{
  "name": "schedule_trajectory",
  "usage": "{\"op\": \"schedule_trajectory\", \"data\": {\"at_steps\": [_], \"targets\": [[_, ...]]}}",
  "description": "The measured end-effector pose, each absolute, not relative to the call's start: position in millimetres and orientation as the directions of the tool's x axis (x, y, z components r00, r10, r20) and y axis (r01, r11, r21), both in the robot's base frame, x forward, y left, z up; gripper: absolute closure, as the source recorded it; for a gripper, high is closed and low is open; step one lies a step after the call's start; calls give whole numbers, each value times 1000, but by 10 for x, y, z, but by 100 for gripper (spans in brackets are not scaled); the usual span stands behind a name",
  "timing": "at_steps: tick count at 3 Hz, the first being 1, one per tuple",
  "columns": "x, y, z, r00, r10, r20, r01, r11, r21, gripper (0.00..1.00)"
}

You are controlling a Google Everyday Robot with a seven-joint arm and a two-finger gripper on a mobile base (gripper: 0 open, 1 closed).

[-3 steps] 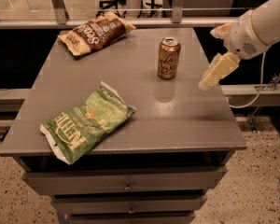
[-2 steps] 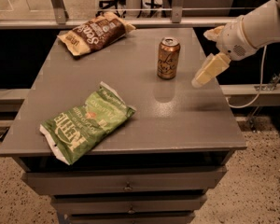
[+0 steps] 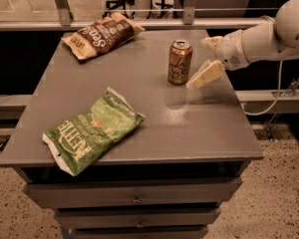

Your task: Pick orange can

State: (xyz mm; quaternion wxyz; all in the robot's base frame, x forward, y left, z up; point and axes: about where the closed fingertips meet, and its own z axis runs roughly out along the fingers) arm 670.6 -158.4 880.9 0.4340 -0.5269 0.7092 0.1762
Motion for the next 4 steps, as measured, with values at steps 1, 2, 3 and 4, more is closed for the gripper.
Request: {"op": "schedule_trajectory", "data": {"at_steps": [1, 2, 3, 4], "targets": [[6799, -1320, 8740, -54, -506, -861, -912, 375, -164, 0], [6825, -1087, 8732, -46, -430, -902, -923, 364, -127, 0], [6842, -859, 8778, -29, -344, -939, -930, 353, -100, 26], [6865, -826, 8799, -25, -310, -951, -929, 358, -92, 48]]}}
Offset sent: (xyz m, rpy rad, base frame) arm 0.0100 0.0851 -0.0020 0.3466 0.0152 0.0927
